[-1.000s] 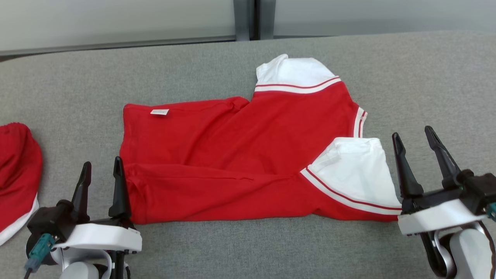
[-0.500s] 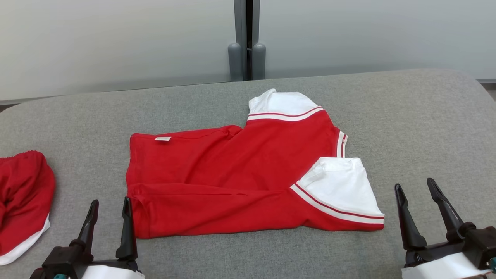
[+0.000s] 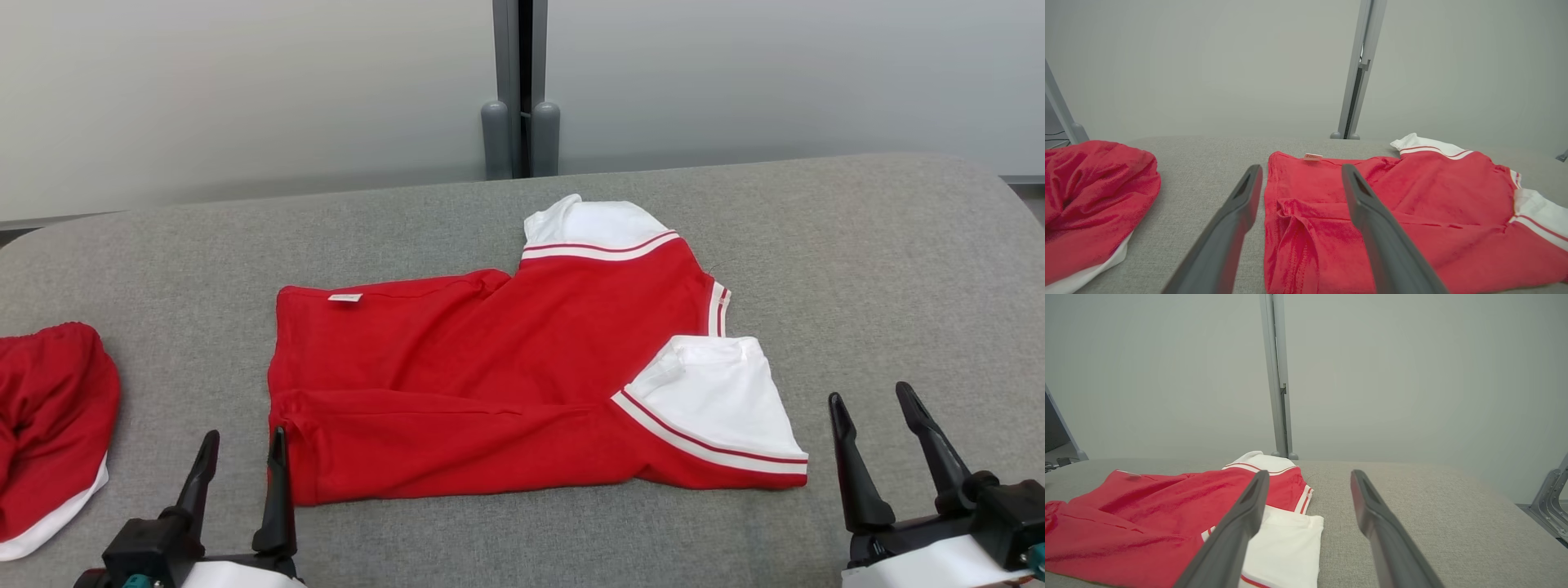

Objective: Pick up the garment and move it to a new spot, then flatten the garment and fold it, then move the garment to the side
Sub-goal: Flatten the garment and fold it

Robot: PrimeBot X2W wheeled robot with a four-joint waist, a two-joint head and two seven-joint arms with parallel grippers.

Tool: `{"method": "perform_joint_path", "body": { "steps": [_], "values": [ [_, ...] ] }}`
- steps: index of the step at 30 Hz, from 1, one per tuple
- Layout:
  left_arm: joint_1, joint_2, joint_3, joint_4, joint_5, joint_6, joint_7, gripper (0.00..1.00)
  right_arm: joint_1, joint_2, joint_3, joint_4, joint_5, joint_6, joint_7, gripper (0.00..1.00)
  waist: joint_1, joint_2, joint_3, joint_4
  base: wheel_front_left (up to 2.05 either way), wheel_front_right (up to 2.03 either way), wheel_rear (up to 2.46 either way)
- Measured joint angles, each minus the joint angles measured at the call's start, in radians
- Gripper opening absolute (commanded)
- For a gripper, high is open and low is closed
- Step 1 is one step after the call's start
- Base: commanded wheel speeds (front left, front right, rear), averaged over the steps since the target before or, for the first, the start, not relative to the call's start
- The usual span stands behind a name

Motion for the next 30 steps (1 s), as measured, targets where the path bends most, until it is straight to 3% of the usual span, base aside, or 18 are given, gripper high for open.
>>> {"method": "perform_joint_path", "body": {
  "steps": [7, 11, 23, 24, 25, 26, 30],
  "values": [
    [-0.047, -0.004, -0.041, 0.095, -0.007, -0.018, 0.048, 1.0, -0.027, -0.001, 0.029, 0.078, 0.007, 0.0, 0.006, 1.0, 0.0, 0.0, 0.028, 0.006, 0.0, 0.0, 0.0],
    [-0.106, -0.015, -0.051, 0.263, -0.04, -0.04, 0.062, 1.0, -0.097, -0.01, 0.081, 0.246, 0.027, 0.0, 0.004, 1.0, 0.0, 0.0, 0.077, 0.01, 0.0, 0.0, 0.0],
    [-0.258, -0.026, -0.041, 0.507, -0.087, -0.085, -0.004, 1.0, -0.258, -0.002, 0.141, 0.577, 0.063, 0.0, -0.046, 1.0, 0.0, 0.0, 0.169, 0.024, 0.0, 0.0, 0.0],
    [-0.267, -0.025, -0.041, 0.518, -0.089, -0.086, -0.008, 1.0, -0.269, 0.001, 0.148, 0.592, 0.072, 0.0, -0.05, 0.69, 0.0, 0.0, 0.173, 0.024, 0.0, 0.0, 0.0],
    [-0.273, -0.024, -0.041, 0.529, -0.092, -0.091, -0.011, 0.67, -0.278, 0.004, 0.153, 0.602, 0.085, 0.0, -0.054, 0.38, 0.0, 0.0, 0.176, 0.024, 0.0, 0.0, 0.0],
    [-0.279, -0.022, -0.04, 0.535, -0.095, -0.094, -0.013, 0.0, -0.287, 0.006, 0.16, 0.612, 0.095, 0.0, -0.055, 0.0, 0.0, 0.0, 0.177, 0.025, 0.0, 0.0, 0.0],
    [-0.283, -0.01, -0.033, 0.55, -0.1, -0.098, -0.022, 0.0, -0.306, 0.006, 0.18, 0.641, 0.113, 0.001, -0.062, 0.0, 0.0, 0.0, 0.168, 0.027, 0.0, 0.0, 0.0]
  ]
}}
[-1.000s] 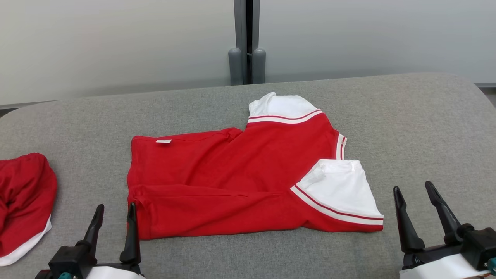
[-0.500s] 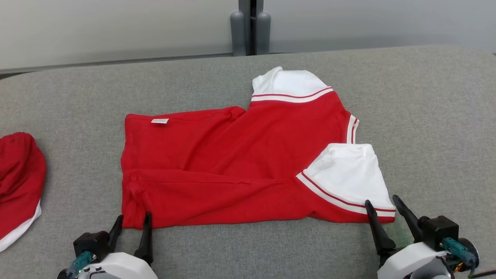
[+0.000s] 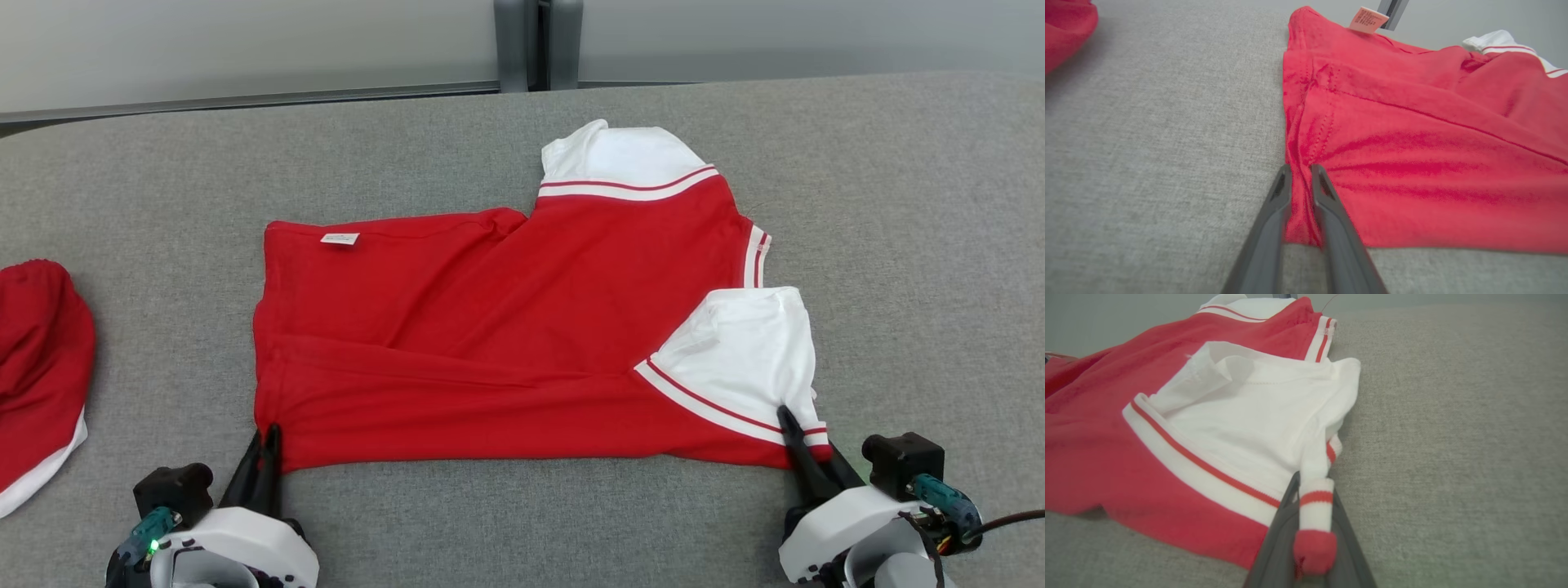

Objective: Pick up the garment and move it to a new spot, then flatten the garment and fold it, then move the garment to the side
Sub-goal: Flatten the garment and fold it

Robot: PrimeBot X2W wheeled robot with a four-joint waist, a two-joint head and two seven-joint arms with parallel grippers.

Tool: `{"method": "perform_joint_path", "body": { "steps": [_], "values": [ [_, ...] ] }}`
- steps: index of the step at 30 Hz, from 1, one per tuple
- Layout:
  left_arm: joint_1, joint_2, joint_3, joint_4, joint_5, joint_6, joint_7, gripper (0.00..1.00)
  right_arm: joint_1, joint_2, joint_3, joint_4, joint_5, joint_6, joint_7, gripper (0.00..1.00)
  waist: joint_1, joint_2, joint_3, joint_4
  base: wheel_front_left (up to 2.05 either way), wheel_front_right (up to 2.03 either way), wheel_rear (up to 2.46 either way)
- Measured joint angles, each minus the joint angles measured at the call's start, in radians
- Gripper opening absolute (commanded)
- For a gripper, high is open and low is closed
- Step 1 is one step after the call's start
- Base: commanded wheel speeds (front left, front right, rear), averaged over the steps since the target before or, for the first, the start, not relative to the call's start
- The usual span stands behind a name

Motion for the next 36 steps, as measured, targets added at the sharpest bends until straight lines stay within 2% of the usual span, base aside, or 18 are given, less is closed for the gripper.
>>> {"method": "perform_joint_path", "body": {
  "steps": [4, 9, 17, 18, 19, 20, 21, 22, 32, 36],
  "values": [
    [0.036, 0.007, -0.002, -0.016, 0.001, -0.003, -0.004, 0.0, 0.022, -0.007, 0.003, -0.015, 0.028, 0.0, -0.01, 0.0, 0.0, 0.0, -0.024, 0.008, 0.0, 0.0, 0.0],
    [0.108, 0.029, -0.005, -0.062, 0.001, -0.003, 0.021, 0.0, 0.135, -0.019, -0.019, -0.102, 0.059, 0.0, -0.014, 0.0, 0.0, 0.0, -0.07, 0.023, 0.0, 0.0, 0.0],
    [0.226, 0.062, 0.004, -0.157, -0.023, 0.015, 0.116, 0.0, 0.341, -0.007, -0.05, -0.292, 0.057, 0.0, 0.08, 0.0, 0.0, 0.0, -0.146, 0.031, 0.0, 0.0, 0.0],
    [0.239, 0.064, 0.007, -0.164, -0.027, 0.022, 0.129, 0.09, 0.359, -0.001, -0.052, -0.309, 0.053, 0.0, 0.089, 0.0, 0.0, 0.0, -0.151, 0.029, 0.0, 0.0, 0.0],
    [0.251, 0.066, 0.006, -0.168, -0.03, 0.03, 0.151, 0.77, 0.371, 0.006, -0.055, -0.327, 0.048, 0.0, 0.098, 0.0, 0.0, 0.0, -0.155, 0.026, 0.0, 0.0, 0.0],
    [0.263, 0.064, 0.007, -0.178, -0.03, 0.038, 0.156, 1.0, 0.377, 0.011, -0.059, -0.338, 0.044, 0.0, 0.106, 0.44, 0.0, 0.0, -0.158, 0.023, 0.0, 0.0, 0.0],
    [0.268, 0.06, 0.007, -0.187, -0.034, 0.046, 0.166, 1.0, 0.382, 0.011, -0.063, -0.351, 0.035, 0.0, 0.107, 0.95, 0.0, 0.0, -0.161, 0.02, 0.0, 0.0, 0.0],
    [0.272, 0.056, 0.01, -0.201, -0.038, 0.056, 0.165, 1.0, 0.382, 0.011, -0.069, -0.364, 0.026, 0.0, 0.108, 1.0, 0.0, 0.0, -0.164, 0.018, 0.0, 0.0, 0.0],
    [0.28, 0.04, 0.006, -0.402, 0.003, 0.096, 0.049, 1.0, 0.332, -0.012, -0.151, -0.572, -0.058, -0.001, 0.08, 1.0, 0.0, 0.0, -0.187, 0.02, 0.0, 0.0, 0.0],
    [0.26, 0.044, -0.013, -0.489, 0.029, 0.107, 0.042, 1.0, 0.329, -0.013, -0.173, -0.657, -0.078, -0.001, 0.116, 1.0, 0.0, 0.0, -0.204, 0.023, 0.0, 0.0, 0.0]
  ]
}}
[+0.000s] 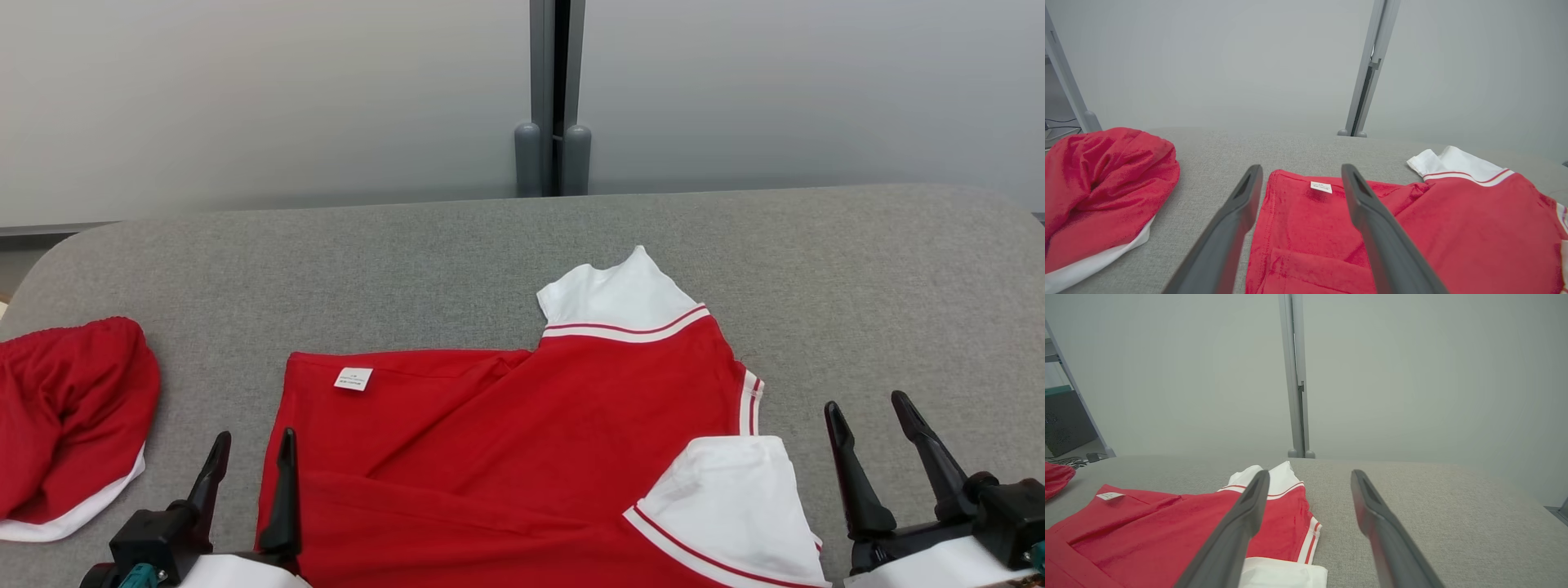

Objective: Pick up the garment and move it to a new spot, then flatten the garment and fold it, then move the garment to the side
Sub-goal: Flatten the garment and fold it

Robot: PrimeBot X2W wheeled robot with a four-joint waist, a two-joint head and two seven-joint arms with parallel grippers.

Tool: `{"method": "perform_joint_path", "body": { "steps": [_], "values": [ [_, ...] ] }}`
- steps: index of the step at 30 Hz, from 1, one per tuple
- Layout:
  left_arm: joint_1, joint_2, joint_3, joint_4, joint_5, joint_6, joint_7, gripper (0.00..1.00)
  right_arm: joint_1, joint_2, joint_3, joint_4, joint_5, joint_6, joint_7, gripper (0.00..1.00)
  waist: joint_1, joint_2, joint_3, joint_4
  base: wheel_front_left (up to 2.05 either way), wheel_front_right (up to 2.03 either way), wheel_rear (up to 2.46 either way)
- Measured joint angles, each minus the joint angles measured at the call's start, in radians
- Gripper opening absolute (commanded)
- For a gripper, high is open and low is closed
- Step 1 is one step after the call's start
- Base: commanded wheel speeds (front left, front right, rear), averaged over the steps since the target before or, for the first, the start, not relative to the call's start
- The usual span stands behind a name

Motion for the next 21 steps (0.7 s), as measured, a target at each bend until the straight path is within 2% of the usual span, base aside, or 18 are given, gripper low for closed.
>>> {"method": "perform_joint_path", "body": {
  "steps": [10, 15, 17, 21],
  "values": [
    [-0.002, 0.015, -0.025, -0.047, 0.023, 0.022, 0.04, 1.0, 0.022, 0.017, -0.013, -0.062, -0.013, 0.0, 0.049, 1.0, 0.0, 0.0, -0.009, -0.005, 0.0, 0.0, 0.0],
    [-0.052, 0.012, -0.047, -0.044, 0.022, 0.009, 0.064, 1.0, 0.024, 0.024, -0.029, -0.074, -0.013, 0.0, 0.051, 1.0, 0.0, 0.0, 0.016, 0.0, 0.0, 0.0, 0.0],
    [-0.118, 0.01, -0.049, -0.012, 0.01, -0.004, 0.08, 1.0, 0.02, 0.025, -0.026, -0.084, -0.012, 0.0, 0.052, 1.0, 0.0, 0.0, 0.035, 0.003, 0.0, 0.0, 0.0],
    [-0.269, 0.01, -0.041, 0.136, -0.023, -0.034, 0.105, 1.0, -0.026, 0.012, 0.004, -0.091, -0.012, 0.0, 0.052, 1.0, 0.0, 0.0, 0.091, 0.002, 0.0, 0.0, 0.0]
  ]
}}
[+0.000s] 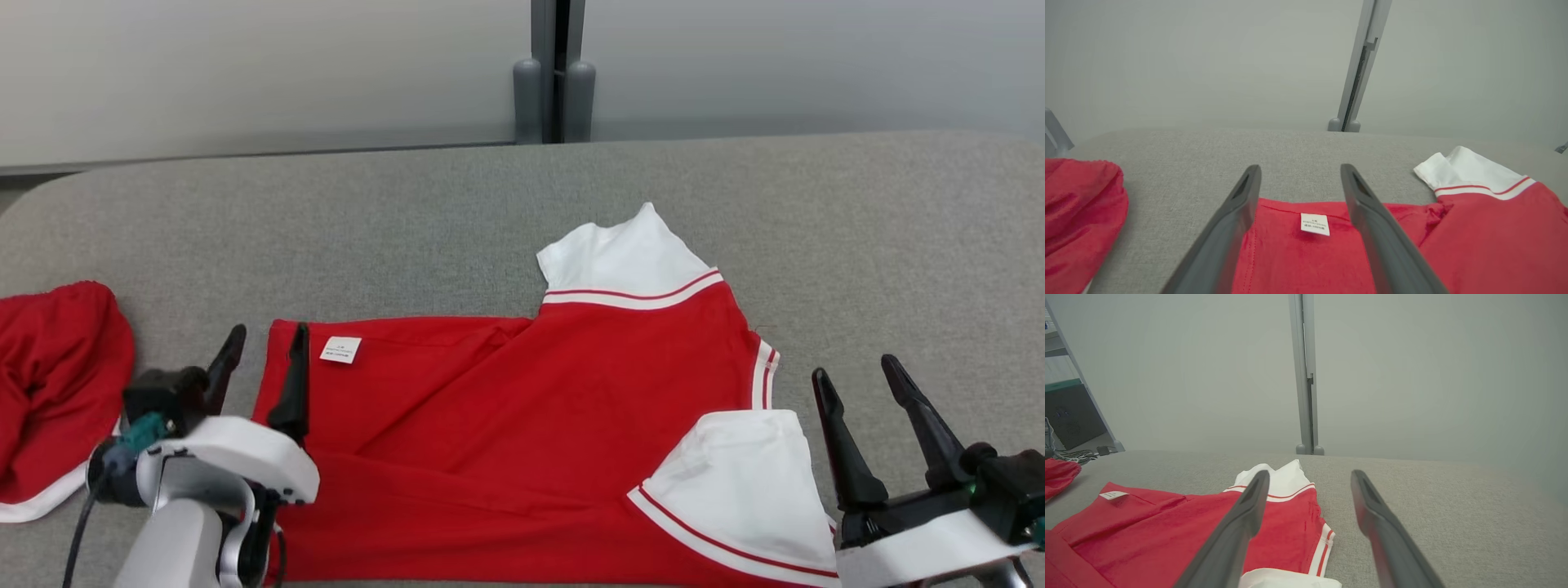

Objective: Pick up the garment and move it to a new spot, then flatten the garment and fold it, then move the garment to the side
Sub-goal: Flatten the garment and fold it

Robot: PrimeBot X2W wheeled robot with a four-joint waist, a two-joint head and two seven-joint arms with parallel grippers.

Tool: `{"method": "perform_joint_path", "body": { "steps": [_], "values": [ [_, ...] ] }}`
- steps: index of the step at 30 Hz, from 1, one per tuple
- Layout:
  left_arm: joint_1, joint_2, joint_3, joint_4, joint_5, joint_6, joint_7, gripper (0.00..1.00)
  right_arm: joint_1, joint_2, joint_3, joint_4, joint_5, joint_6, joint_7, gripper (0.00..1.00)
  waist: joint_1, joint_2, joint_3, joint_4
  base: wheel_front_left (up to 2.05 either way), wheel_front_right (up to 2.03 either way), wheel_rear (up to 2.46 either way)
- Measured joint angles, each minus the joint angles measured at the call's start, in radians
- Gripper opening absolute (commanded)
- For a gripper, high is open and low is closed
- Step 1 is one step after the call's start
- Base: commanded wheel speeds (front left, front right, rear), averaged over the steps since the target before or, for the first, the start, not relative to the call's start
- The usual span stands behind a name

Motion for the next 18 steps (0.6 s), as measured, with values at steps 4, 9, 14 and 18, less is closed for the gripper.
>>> {"method": "perform_joint_path", "body": {
  "steps": [4, 9, 14, 18],
  "values": [
    [-0.142, 0.008, 0.004, 0.201, -0.023, -0.039, 0.015, 1.0, -0.042, -0.006, 0.014, 0.005, 0.007, 0.0, -0.011, 1.0, 0.0, 0.0, 0.063, -0.011, 0.0, 0.0, 0.0],
    [-0.261, 0.014, 0.022, 0.442, -0.058, -0.066, 0.008, 1.0, -0.076, -0.008, 0.018, 0.036, 0.017, 0.0, -0.032, 1.0, 0.0, 0.0, 0.128, -0.036, 0.0, 0.0, 0.0],
    [-0.328, 0.018, 0.032, 0.604, -0.083, -0.086, 0.001, 0.02, -0.097, -0.007, 0.026, 0.064, 0.026, 0.0, -0.046, 1.0, 0.0, 0.0, 0.159, -0.061, 0.0, 0.0, 0.0],
    [-0.377, 0.02, 0.024, 0.672, -0.098, -0.102, -0.01, 0.0, -0.111, -0.013, 0.023, 0.086, 0.031, 0.0, -0.05, 1.0, 0.0, 0.0, 0.167, -0.062, 0.0, 0.0, 0.0]
  ]
}}
